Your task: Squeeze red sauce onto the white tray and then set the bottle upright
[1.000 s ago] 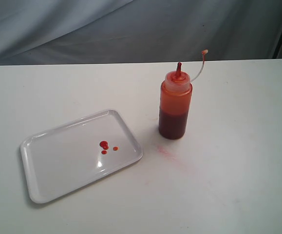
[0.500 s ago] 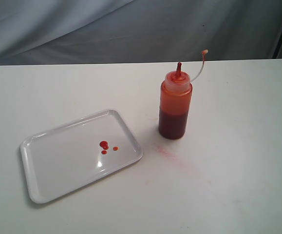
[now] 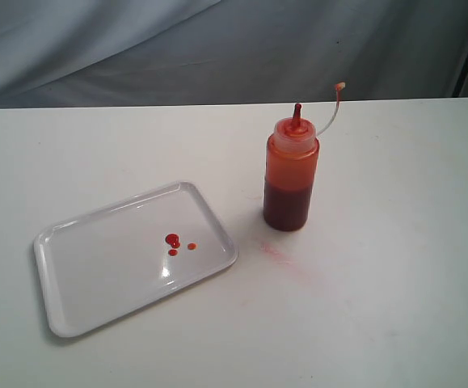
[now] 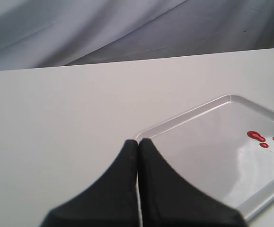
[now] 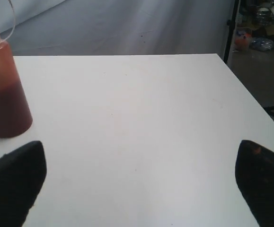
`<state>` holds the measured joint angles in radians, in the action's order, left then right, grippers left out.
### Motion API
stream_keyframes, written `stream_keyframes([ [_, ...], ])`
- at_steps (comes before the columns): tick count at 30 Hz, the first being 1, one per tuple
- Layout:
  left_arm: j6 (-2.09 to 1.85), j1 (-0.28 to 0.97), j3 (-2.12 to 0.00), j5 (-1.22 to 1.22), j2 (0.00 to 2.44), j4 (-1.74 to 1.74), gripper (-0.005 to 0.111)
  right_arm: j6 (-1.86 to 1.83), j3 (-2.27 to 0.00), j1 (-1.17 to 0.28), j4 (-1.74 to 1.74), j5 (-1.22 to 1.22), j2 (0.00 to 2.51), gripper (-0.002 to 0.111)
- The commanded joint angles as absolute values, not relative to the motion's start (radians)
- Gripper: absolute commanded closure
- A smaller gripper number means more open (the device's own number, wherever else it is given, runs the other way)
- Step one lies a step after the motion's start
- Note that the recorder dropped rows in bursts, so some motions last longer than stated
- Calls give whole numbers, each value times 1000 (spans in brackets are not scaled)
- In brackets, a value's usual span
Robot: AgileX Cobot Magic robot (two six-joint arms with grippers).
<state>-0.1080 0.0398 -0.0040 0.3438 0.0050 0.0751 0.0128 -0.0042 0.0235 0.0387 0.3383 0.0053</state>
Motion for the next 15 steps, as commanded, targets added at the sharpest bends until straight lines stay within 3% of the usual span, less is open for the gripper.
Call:
stream_keyframes([
  [1,-110,38,0,333,0,85,107,-19,0,-3,48,342,0,3],
  [15,-110,38,0,333,0,85,107,-19,0,1,31,342,0,3],
])
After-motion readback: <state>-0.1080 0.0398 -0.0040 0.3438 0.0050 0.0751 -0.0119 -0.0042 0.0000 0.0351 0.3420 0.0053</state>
